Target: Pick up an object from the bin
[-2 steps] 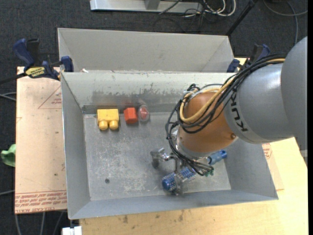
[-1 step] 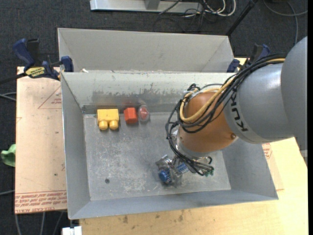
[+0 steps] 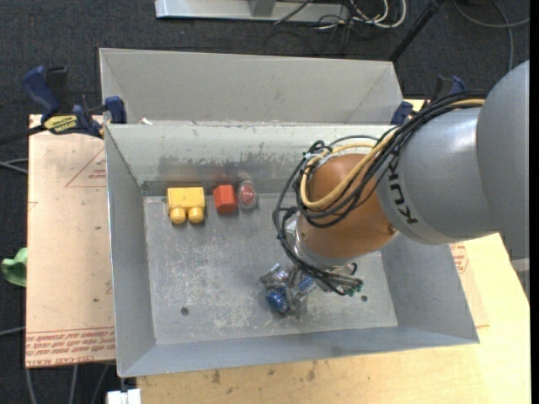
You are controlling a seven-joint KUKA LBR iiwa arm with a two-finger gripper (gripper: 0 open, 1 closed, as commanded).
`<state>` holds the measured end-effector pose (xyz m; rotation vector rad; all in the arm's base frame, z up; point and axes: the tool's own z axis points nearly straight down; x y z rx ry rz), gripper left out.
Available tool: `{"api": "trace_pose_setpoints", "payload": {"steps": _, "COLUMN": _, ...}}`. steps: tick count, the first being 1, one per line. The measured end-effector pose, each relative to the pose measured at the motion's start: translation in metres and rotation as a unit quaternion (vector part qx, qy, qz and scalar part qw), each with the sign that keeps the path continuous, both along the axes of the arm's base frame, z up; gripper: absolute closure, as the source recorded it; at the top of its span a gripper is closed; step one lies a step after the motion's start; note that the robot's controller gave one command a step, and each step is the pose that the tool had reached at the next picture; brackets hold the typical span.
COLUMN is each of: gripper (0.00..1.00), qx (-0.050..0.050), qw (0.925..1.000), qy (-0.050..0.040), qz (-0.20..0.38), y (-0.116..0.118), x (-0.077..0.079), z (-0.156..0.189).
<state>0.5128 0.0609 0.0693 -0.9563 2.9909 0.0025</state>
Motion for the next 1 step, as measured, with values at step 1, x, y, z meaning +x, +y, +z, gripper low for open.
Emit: {"api": "trace_pose_setpoints", "payload": {"steps": 1, "gripper": 1.00, "qx": 0.000, "qw": 0.9994, "qy": -0.0034, "qz": 0.035, "y": -0.0010, "x": -0.0107, "z": 0.1586}}
